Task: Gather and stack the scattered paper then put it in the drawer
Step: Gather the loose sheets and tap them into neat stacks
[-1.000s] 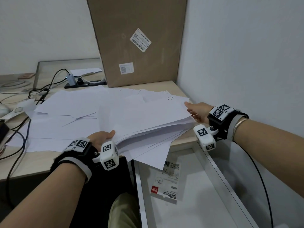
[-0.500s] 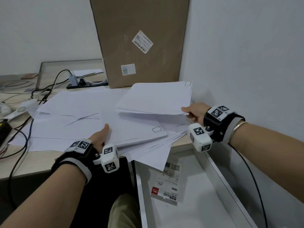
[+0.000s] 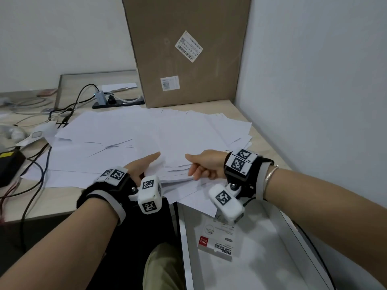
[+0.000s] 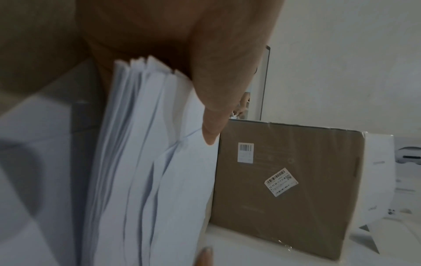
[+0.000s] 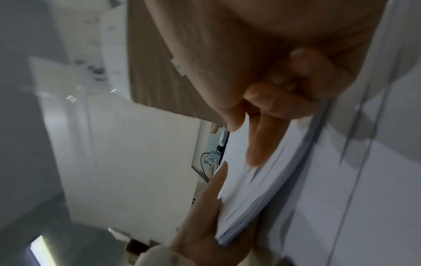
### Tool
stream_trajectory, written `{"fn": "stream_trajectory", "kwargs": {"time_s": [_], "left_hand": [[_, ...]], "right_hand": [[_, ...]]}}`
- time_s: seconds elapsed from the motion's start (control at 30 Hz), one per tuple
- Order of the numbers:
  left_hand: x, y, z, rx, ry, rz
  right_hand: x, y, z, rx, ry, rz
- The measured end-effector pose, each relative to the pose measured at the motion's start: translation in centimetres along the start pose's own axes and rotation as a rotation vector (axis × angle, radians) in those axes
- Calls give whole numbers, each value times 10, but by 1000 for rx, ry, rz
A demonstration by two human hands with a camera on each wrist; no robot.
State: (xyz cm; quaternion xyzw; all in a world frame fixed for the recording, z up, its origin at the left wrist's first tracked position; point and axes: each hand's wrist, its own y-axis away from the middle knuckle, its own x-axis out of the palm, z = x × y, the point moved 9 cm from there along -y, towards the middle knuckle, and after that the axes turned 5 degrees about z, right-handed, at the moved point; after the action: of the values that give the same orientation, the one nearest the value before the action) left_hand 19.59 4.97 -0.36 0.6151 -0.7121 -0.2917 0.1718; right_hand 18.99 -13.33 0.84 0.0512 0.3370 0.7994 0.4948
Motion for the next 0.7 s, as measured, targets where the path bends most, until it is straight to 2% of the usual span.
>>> {"fn": "stream_trajectory", "kwargs": {"time_s": [0.07, 0.13, 0.17, 0.2, 0.23, 0.3, 0.37, 0.4, 0.47, 0.57, 0.63, 0.7], "left_hand": [[-6, 0, -1, 44, -30, 0], [4, -3, -2, 70, -114, 143], [4, -7, -4, 115, -208, 136], [3, -8, 3, 65, -220, 133], [-4, -9, 3, 27, -205, 55], [-2, -15, 2, -40, -186, -7], [-5, -17, -2, -36, -242, -113], [-5, -18, 0, -40, -254, -126], [-1, -15, 0, -43, -211, -102], [-7, -9, 7, -129, -304, -31], [-6, -5, 12, -163, -303, 54], [-3, -3, 10, -121, -211, 96]], "right_hand": [[-36, 3, 7, -72, 48, -207], [-81, 5, 6, -95, 74, -434], [-99, 6, 5, -85, 137, -506], [-110, 4, 1, -55, 212, -529], [-116, 3, -4, -15, 283, -526], [-120, -3, -11, 15, 324, -499], [-123, -10, -16, 2, 259, -488], [-124, -12, -18, 15, 220, -489], [-126, -17, -24, 71, 198, -485], [-116, -16, -22, 120, 291, -420], [-108, -17, -22, 113, 348, -360], [-105, -21, -24, 81, 327, -330]]}}
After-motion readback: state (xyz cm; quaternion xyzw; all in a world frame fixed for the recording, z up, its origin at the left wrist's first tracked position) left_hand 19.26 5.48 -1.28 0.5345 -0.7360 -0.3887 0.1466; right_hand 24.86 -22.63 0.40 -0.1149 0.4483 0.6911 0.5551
